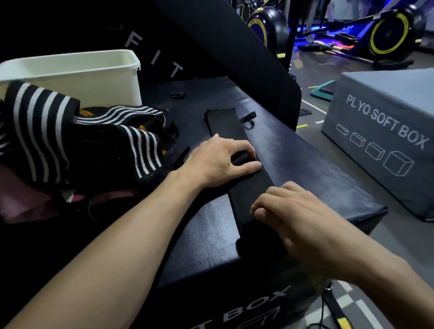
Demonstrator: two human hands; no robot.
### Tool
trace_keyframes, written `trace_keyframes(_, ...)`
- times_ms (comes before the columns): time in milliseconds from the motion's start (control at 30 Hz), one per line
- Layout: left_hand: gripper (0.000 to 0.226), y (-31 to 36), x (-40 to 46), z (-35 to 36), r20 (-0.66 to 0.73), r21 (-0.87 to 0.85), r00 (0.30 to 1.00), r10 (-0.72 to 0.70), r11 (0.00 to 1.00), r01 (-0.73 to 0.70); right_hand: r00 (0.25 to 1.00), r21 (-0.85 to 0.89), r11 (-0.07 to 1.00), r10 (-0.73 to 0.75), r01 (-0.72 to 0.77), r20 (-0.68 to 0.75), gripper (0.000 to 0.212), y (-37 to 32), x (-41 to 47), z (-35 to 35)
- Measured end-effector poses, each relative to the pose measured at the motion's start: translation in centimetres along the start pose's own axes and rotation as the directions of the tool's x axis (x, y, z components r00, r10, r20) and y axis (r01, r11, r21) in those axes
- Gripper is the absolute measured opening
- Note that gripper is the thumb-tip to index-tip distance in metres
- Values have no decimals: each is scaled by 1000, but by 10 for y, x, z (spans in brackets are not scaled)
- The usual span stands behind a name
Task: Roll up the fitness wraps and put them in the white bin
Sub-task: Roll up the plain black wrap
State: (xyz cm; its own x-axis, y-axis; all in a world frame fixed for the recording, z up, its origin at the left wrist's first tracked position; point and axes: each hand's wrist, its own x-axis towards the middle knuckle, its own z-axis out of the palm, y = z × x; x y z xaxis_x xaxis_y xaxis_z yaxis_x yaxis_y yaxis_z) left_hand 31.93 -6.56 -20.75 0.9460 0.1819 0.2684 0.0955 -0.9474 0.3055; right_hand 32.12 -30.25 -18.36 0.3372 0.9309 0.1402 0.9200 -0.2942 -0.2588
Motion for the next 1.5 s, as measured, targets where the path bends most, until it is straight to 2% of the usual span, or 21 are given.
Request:
trace_keyframes(133, 51, 5, -4, -3, 60, 50, 997, -46, 998, 43, 998, -61, 997, 46, -44, 32, 21, 1, 10, -1)
trace_keyframes(267, 47, 10, -7, -8, 95, 34, 994, -57, 998, 54, 998, 35, 999, 8, -10, 69, 23, 4, 20, -9)
trace_keyframes(433, 46, 11, -6, -8, 98, 39, 993, -59, 998, 55, 994, 149, 988, -36, 52, -106, 3, 12, 25, -9)
trace_keyframes(533, 46, 12, -6, -8, 94, 30, 994, -63, 998, 61, 985, 159, 986, -29, 56, -170, 10, 17, 26, -7)
trace_keyframes(600, 46, 11, -6, -8, 96, 20, 993, -74, 997, 72, 971, 113, 991, -37, 66, -237, 15, 17, 26, -1)
trace_keyframes(733, 47, 11, -6, -7, 109, 22, 991, -81, 997, 79, 892, -16, 990, -133, 139, -431, 17, 15, 21, 14)
trace_keyframes(833, 46, 10, -6, -7, 102, 28, 990, -93, 996, 90, 845, -85, 976, -215, 199, -490, 27, 18, 16, 18)
trace_keyframes(900, 46, 10, -6, -6, 102, 34, 990, -93, 995, 90, 837, -113, 960, -278, 255, -472, 35, 21, 9, 19)
trace_keyframes(1000, 45, 10, -6, -7, 106, 26, 990, -97, 995, 95, 874, -150, 948, -318, 281, -367, 46, 28, -2, 18)
trace_keyframes(1133, 48, 13, -8, -9, 113, 26, 989, -92, 996, 90, 888, -210, 942, -321, 263, -328, 41, 33, -4, 20)
trace_keyframes(1267, 72, 11, -13, -11, 224, 23, 971, -85, 996, 82, 887, -286, 927, -331, 243, -322, 37, 29, 5, 26)
trace_keyframes(1367, 79, 8, -12, -8, 243, 54, 968, -69, 997, 58, 900, -228, 946, -297, 231, -320, 32, 29, 9, 22)
trace_keyframes(1500, 80, 7, -11, -5, 243, 59, 967, -80, 996, 67, 936, -195, 958, -255, 211, -242, 32, 23, 10, 14)
